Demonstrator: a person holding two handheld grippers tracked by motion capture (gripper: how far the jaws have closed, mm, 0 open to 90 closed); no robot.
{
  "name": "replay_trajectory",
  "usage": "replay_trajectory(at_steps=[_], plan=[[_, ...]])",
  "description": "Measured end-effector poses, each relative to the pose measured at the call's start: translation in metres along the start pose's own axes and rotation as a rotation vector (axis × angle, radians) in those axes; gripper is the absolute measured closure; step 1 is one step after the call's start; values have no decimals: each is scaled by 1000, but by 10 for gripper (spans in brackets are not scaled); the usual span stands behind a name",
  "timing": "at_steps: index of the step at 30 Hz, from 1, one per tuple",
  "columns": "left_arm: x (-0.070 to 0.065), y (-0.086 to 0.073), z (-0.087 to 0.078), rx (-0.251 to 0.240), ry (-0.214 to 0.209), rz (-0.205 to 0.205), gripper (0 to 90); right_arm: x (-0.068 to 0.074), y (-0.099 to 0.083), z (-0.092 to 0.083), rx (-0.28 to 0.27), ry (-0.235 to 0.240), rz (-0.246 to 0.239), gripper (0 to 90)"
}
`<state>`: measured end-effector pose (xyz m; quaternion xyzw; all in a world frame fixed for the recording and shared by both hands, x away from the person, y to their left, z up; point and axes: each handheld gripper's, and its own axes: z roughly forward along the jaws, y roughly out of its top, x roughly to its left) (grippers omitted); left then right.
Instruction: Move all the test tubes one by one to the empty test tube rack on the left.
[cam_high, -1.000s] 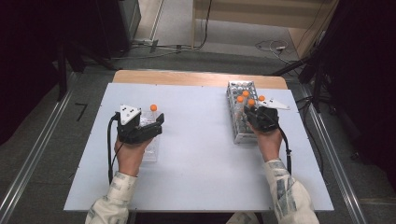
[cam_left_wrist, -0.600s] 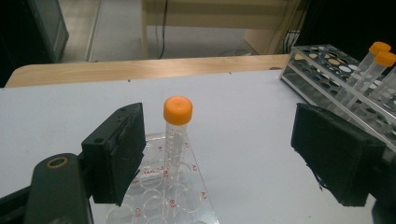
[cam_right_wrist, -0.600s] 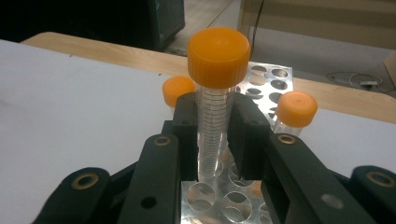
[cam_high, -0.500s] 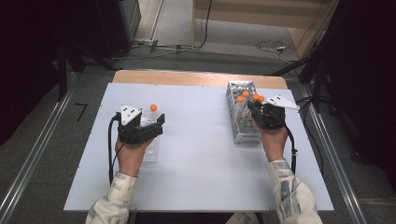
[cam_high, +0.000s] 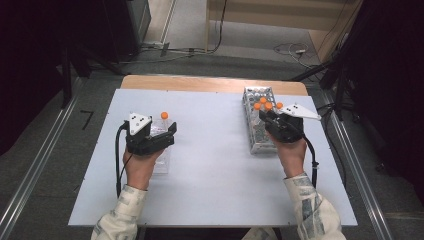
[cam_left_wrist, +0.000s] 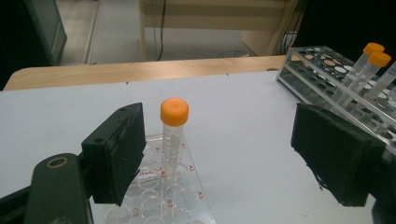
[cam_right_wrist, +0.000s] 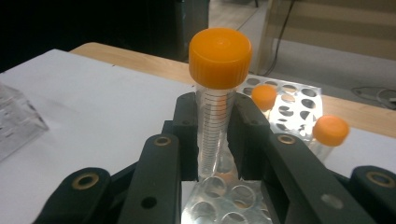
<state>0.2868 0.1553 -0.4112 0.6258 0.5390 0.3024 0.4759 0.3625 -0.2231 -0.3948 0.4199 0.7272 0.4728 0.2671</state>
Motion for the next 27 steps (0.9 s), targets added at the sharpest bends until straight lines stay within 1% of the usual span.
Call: replay_trajectory(at_steps=[2, 4, 5, 6, 7, 9, 12, 13, 14, 15, 16, 18, 27], plan=[[0, 0, 0, -2, -1, 1, 181, 1, -1, 1, 5, 4, -1, 720], [-1, 0, -1, -1, -4, 4, 181, 6, -2, 2, 12, 25, -4, 719], [-1, 0, -1, 0, -6, 5, 181, 6, -2, 2, 12, 25, -4, 719], [-2, 0, -1, -3, -6, 3, 181, 9, -3, 3, 18, 41, -5, 719], [-2, 0, -1, -6, -7, 4, 181, 9, -3, 3, 18, 41, -5, 719], [-3, 0, -1, -6, -8, 5, 181, 12, -5, 5, 28, 58, -3, 720], [-4, 0, -1, -5, -13, 9, 181, 18, -8, 9, 43, 72, -18, 720], [-4, 0, -1, -4, -14, 11, 181, 22, -10, 11, 57, 81, -21, 720], [-4, 0, -1, -4, -16, 11, 181, 22, -10, 11, 57, 81, -21, 720], [-5, 0, -1, -6, -19, 12, 181, 27, -12, 14, 62, 102, -26, 719], [-6, 0, -1, -7, -20, 11, 181, 27, -12, 14, 62, 102, -26, 719], [-7, 0, -1, -4, -28, 17, 181, 33, -14, 16, 68, 115, -40, 719], [-19, -1, -1, 4, -65, 39, 181, 55, -22, 24, 96, 172, -87, 719]])
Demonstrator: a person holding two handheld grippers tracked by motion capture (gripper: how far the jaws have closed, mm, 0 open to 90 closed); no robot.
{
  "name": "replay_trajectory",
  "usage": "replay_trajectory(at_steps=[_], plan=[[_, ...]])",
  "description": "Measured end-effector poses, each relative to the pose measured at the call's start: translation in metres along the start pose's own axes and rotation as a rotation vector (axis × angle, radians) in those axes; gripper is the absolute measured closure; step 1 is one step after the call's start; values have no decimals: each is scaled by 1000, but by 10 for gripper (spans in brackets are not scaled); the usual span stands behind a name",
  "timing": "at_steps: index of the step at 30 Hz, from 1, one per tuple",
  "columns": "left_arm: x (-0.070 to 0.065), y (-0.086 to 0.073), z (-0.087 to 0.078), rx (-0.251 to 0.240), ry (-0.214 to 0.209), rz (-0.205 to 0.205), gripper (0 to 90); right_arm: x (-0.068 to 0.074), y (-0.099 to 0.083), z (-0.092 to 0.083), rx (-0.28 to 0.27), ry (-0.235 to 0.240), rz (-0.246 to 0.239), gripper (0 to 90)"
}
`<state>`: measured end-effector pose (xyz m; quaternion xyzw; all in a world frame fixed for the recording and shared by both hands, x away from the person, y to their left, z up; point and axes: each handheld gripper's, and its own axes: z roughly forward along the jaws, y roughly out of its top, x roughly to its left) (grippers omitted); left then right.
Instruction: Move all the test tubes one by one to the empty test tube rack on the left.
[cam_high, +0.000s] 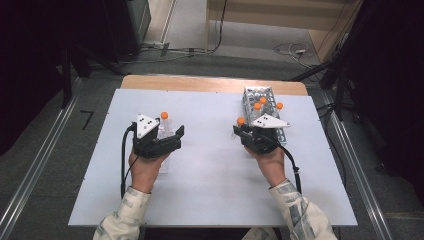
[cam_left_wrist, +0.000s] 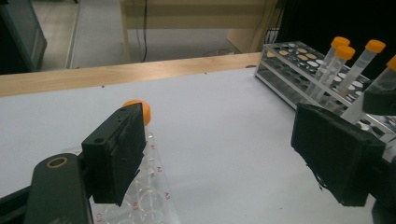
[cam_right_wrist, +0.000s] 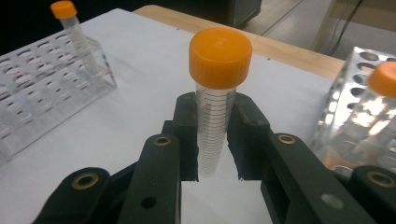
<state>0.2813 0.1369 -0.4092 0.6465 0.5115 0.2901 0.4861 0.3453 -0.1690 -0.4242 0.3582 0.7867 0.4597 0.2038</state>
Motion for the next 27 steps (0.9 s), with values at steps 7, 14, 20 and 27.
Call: replay_trajectory(at_steps=[7, 14, 20, 27], plan=[[-8, -1, 2, 9, -22, 18, 181, 16, -5, 10, 35, 34, -28, 719], [-16, -3, 4, 17, -39, 39, 181, 30, -8, 15, 48, 69, -58, 719], [-24, -4, 5, 22, -67, 50, 181, 40, -9, 18, 57, 95, -74, 719], [-32, -7, 8, 33, -108, 53, 182, 50, -13, 23, 75, 124, -87, 719]])
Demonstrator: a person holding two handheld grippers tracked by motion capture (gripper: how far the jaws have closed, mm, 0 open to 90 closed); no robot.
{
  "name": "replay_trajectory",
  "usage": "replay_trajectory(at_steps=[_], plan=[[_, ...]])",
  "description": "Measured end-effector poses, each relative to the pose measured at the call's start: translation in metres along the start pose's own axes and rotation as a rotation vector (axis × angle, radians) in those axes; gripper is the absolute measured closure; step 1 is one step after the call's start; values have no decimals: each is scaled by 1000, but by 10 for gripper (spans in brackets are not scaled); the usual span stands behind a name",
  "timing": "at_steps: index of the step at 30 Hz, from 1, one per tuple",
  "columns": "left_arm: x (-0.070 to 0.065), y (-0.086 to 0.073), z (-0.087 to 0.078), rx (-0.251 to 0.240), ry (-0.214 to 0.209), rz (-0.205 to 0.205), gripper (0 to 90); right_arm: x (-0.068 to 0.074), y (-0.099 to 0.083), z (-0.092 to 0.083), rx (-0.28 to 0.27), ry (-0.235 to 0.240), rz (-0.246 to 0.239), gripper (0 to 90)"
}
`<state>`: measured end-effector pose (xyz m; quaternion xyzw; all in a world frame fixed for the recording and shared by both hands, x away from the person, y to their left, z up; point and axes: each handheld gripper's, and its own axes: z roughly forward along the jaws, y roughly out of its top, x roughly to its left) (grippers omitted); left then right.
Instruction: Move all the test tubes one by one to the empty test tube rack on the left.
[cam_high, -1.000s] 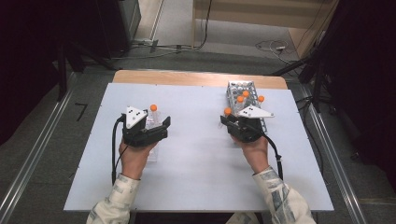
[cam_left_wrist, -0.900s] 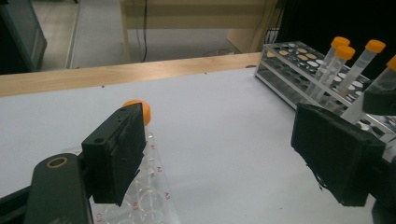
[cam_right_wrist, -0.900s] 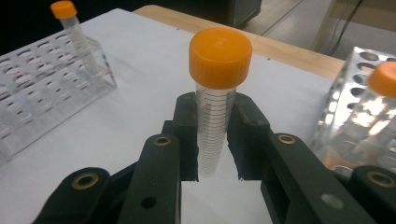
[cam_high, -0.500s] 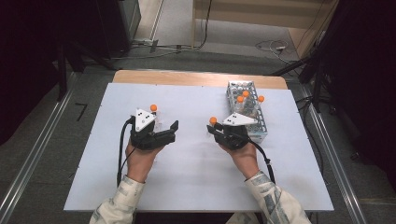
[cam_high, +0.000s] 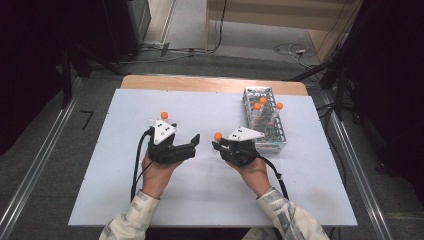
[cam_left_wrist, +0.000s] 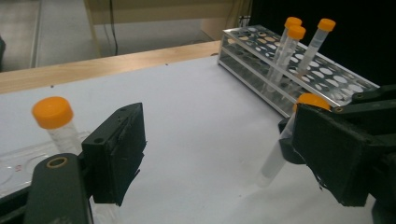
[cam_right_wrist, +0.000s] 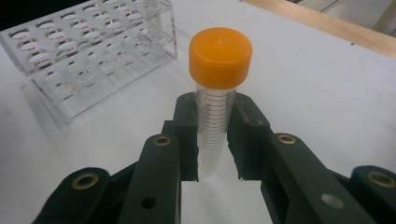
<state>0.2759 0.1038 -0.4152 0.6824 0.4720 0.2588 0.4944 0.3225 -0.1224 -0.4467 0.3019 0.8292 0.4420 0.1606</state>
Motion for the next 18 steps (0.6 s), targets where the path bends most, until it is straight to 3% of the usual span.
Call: replay_trajectory(at_steps=[13, 18], plan=[[-20, -7, 11, 40, -59, 47, 182, 18, -1, 7, 13, 49, -31, 718], [-25, -11, 15, 53, -76, 74, 237, 24, -2, 11, 22, 65, -51, 718]])
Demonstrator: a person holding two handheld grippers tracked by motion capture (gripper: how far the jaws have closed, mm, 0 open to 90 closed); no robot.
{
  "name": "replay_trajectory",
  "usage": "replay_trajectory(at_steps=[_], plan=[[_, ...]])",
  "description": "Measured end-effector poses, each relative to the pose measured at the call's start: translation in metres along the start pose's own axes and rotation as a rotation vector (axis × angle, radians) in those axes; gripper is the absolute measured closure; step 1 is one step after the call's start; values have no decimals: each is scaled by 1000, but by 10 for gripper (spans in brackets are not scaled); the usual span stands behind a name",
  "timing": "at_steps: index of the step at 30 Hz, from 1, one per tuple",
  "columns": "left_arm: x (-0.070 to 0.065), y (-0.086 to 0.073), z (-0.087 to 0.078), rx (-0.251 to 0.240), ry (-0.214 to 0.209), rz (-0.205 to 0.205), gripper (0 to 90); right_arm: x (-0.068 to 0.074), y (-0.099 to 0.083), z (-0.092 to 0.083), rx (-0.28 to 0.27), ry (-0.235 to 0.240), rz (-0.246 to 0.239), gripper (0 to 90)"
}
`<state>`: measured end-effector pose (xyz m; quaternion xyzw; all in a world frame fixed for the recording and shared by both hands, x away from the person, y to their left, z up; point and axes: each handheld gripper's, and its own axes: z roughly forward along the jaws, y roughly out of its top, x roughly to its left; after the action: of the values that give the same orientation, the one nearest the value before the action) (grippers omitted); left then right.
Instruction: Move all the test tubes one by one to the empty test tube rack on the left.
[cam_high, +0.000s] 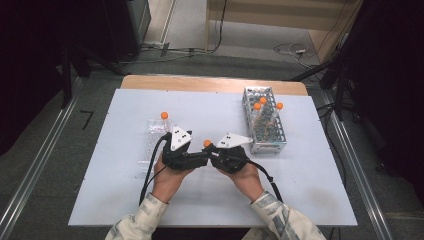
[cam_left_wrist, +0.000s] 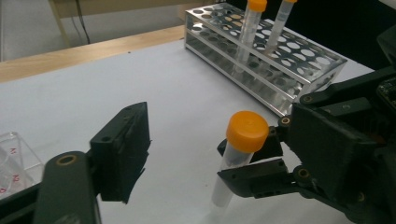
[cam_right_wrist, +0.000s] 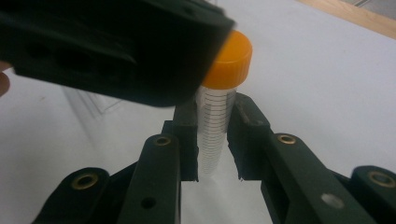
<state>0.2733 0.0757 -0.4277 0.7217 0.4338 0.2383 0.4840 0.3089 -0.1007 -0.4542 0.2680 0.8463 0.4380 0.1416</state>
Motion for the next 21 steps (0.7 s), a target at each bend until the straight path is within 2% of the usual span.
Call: replay_trajectory(at_steps=[4, 5, 6, 12, 17, 21], plan=[[-2, -2, 1, -1, -21, 9, 354, 3, 1, 0, -6, 8, -2, 718], [-3, -3, 2, -3, -26, 10, 420, 4, 2, -1, -6, 10, 0, 718], [-3, -3, 2, 4, -32, 19, 420, 4, 2, -1, -6, 10, 0, 718], [-6, -6, 4, 6, -52, 35, 588, 4, 1, 0, -4, 23, 5, 717], [-5, -6, 4, 4, -52, 41, 681, 6, 1, 0, -2, 26, 0, 717], [-5, -7, 4, 5, -50, 41, 695, 6, 1, 1, 1, 28, 3, 717]])
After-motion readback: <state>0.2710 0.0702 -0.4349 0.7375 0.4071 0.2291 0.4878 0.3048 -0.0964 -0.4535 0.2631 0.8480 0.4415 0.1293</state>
